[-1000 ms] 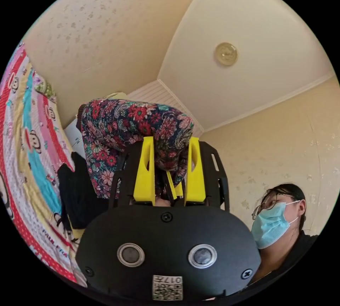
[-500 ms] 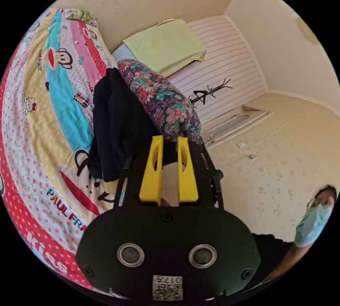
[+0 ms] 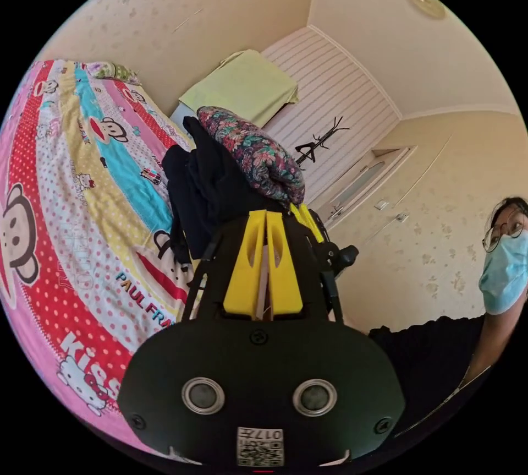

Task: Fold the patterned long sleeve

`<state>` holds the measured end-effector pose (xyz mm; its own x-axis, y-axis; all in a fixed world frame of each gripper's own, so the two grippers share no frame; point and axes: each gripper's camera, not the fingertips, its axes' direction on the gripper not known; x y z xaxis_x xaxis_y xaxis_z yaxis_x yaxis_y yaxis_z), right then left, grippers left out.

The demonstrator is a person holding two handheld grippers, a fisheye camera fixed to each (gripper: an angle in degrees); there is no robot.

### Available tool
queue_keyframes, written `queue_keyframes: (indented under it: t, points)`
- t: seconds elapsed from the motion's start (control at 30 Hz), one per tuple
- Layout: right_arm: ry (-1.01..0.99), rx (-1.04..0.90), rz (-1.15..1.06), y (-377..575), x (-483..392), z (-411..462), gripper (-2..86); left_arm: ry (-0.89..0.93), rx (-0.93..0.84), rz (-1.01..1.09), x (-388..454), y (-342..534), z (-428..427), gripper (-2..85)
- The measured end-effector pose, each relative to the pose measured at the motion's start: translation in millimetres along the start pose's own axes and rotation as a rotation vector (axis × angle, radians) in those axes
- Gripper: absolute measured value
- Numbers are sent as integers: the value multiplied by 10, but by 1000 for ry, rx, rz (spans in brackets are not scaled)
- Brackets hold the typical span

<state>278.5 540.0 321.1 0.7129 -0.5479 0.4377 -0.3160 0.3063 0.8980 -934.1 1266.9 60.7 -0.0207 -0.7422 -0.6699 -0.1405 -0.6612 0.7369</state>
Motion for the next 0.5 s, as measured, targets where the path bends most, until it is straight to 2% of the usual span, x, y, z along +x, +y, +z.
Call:
queue_keyframes:
  t: [0.17, 0.2, 0.27, 0.3, 0.37, 0.43, 0.5]
  points:
    - [-386, 72, 370, 106, 226, -280, 7, -198, -63, 17, 128, 245, -317, -6]
    - [-425, 65, 408, 95, 198, -285, 6, -236, -66, -3, 105, 354, -471, -6]
    - [-644, 7, 544, 12, -49, -242, 3, -271, -77, -50, 31, 554, -741, -6]
    - [-727, -13, 556, -29, -159, -215, 3, -299, -83, -100, -42, 710, -944, -6]
    - [-1088, -171, 499, -267, -746, -53, 3, -357, -83, -209, -172, 981, -1330, -6]
    - [-1270, -272, 396, -468, -1293, -35, 3, -420, -24, -331, -253, 1352, -2015, -6]
    - [-1416, -293, 261, -694, -1837, -162, 3, -478, 63, -386, -206, 1618, -2629, -6]
